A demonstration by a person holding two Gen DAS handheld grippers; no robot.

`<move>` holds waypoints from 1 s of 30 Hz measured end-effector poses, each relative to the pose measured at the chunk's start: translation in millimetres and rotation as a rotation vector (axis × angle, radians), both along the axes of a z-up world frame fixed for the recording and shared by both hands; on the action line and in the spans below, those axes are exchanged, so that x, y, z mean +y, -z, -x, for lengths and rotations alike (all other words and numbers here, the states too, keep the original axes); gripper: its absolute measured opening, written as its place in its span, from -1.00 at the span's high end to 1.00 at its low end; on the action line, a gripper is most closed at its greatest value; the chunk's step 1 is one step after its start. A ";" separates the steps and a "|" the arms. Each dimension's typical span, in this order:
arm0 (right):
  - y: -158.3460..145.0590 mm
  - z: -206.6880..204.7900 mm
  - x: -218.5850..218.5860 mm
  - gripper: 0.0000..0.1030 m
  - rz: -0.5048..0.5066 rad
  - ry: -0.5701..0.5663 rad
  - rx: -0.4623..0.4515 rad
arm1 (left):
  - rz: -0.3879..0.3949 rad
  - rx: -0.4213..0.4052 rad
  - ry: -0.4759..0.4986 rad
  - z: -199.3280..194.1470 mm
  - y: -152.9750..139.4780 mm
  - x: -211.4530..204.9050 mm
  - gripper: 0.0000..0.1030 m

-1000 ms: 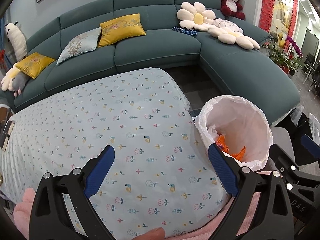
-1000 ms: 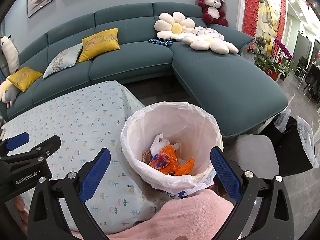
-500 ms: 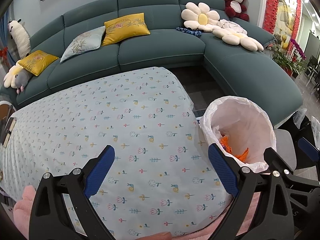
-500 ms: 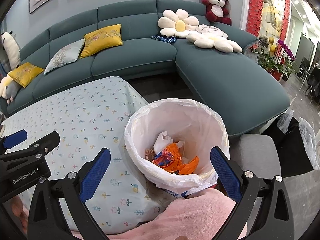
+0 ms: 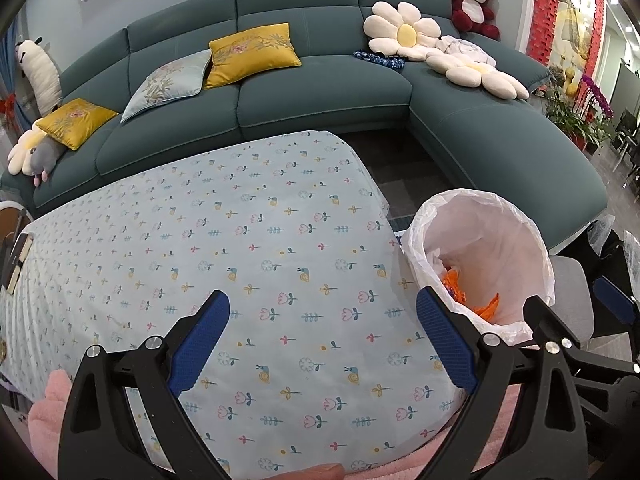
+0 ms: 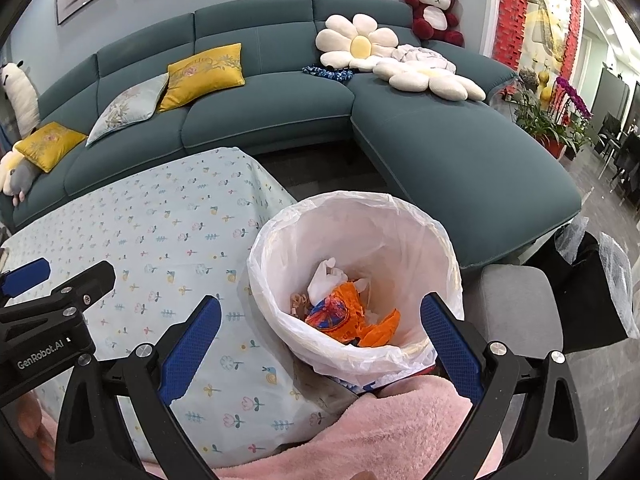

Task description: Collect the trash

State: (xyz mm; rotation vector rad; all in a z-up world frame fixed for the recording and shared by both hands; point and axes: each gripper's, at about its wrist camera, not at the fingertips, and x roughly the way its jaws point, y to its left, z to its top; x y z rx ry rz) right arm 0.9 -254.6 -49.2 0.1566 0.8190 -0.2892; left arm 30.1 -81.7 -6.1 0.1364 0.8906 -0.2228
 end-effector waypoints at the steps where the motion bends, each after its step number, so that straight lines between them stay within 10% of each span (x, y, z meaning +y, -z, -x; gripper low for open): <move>1: 0.4 0.1 0.0 -0.86 -0.004 0.000 0.000 | -0.003 0.000 0.000 0.0 0.3 0.2 -0.75; 30: 13.5 0.9 -14.5 -0.86 -0.022 0.002 0.025 | -0.023 0.020 -0.024 -2.7 8.8 -11.5 -0.73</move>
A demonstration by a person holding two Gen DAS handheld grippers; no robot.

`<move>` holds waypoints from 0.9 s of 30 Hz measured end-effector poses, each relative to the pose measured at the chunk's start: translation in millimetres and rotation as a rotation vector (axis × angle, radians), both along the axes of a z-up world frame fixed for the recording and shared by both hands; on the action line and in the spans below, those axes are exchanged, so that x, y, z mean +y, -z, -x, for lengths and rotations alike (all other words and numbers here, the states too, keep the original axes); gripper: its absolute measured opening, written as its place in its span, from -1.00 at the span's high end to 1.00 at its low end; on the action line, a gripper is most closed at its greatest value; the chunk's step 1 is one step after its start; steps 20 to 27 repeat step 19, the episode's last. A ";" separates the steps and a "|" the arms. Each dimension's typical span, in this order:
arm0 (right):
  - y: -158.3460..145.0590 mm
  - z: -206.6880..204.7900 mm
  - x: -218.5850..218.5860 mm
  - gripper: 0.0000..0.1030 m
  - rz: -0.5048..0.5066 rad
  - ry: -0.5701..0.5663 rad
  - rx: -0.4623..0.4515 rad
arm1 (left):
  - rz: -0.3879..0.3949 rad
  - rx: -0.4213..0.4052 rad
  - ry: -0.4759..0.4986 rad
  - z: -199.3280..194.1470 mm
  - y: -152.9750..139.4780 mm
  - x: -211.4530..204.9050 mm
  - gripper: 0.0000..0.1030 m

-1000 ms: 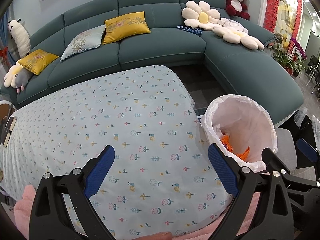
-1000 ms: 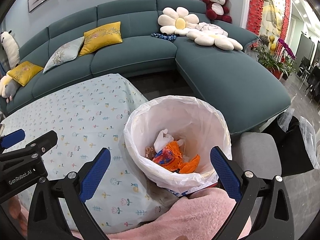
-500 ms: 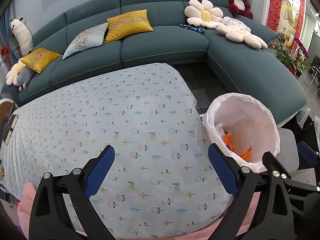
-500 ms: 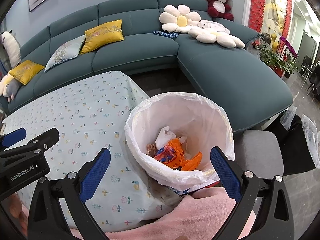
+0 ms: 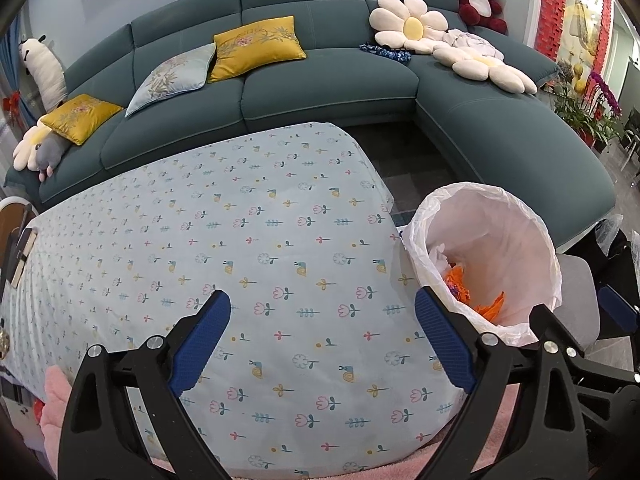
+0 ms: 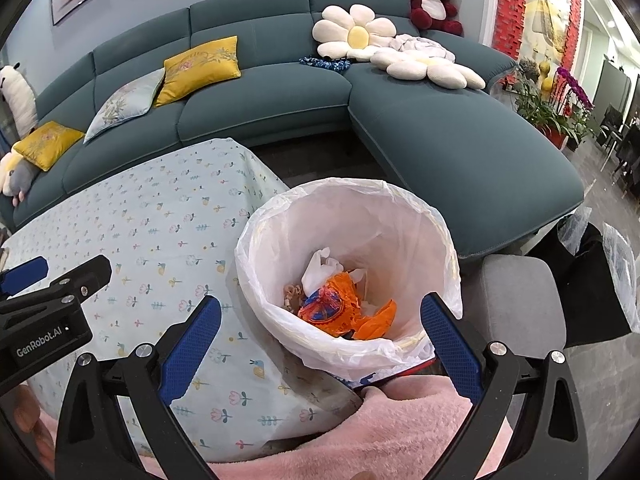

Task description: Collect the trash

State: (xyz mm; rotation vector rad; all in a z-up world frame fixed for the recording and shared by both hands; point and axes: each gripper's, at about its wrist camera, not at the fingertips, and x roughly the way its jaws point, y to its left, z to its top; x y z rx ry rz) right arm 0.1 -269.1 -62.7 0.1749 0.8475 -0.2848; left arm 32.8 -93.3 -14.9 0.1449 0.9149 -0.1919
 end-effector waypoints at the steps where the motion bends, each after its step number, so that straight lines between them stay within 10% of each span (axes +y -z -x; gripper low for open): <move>1: 0.1 0.2 -0.8 -0.86 -0.001 0.001 0.000 | 0.000 0.001 0.000 0.3 0.2 -0.5 -0.73; 27: 1.2 -1.7 -2.5 -0.86 0.004 0.000 0.009 | 0.018 0.041 -0.014 -2.8 9.4 1.7 -0.73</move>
